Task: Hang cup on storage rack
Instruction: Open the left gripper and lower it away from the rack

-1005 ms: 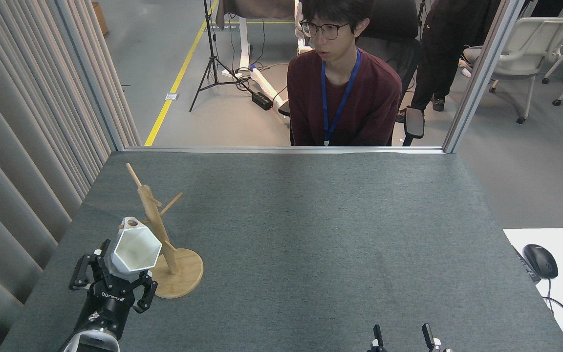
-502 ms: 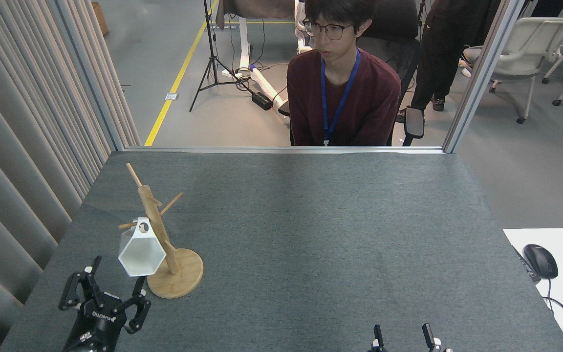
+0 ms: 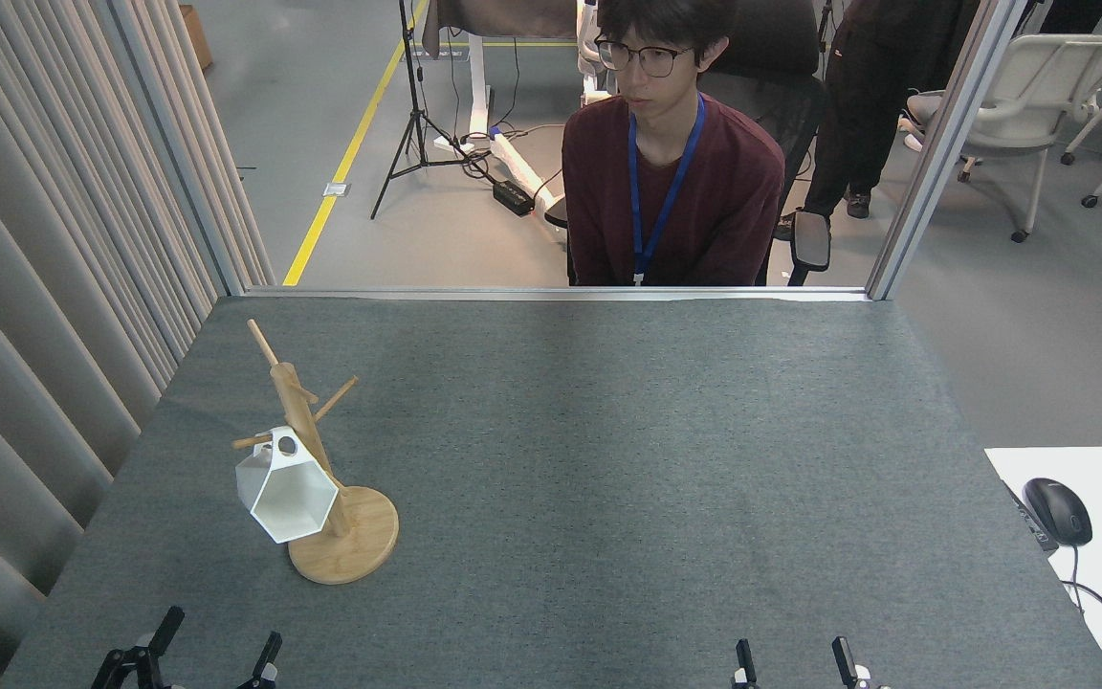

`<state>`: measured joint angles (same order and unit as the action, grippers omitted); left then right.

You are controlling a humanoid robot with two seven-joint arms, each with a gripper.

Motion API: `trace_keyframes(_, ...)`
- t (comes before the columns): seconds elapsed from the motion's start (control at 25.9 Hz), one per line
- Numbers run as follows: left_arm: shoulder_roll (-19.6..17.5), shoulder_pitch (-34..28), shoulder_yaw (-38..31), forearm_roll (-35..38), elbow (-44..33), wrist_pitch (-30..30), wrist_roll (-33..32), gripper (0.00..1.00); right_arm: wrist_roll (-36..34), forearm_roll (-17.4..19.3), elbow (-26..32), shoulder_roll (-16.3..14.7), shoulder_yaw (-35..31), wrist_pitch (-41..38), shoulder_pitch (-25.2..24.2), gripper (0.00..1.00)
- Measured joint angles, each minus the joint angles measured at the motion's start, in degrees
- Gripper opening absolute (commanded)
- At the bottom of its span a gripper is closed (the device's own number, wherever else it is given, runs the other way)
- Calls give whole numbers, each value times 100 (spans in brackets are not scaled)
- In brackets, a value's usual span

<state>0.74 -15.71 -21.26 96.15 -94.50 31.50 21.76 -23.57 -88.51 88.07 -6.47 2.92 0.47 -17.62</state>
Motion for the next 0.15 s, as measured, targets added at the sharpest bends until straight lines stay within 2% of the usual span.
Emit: trace_keyframes(0.15, -26, -67, 47, -624, -34, -240, -15, 99, 8, 0, 115, -97, -21, 7, -58, 99)
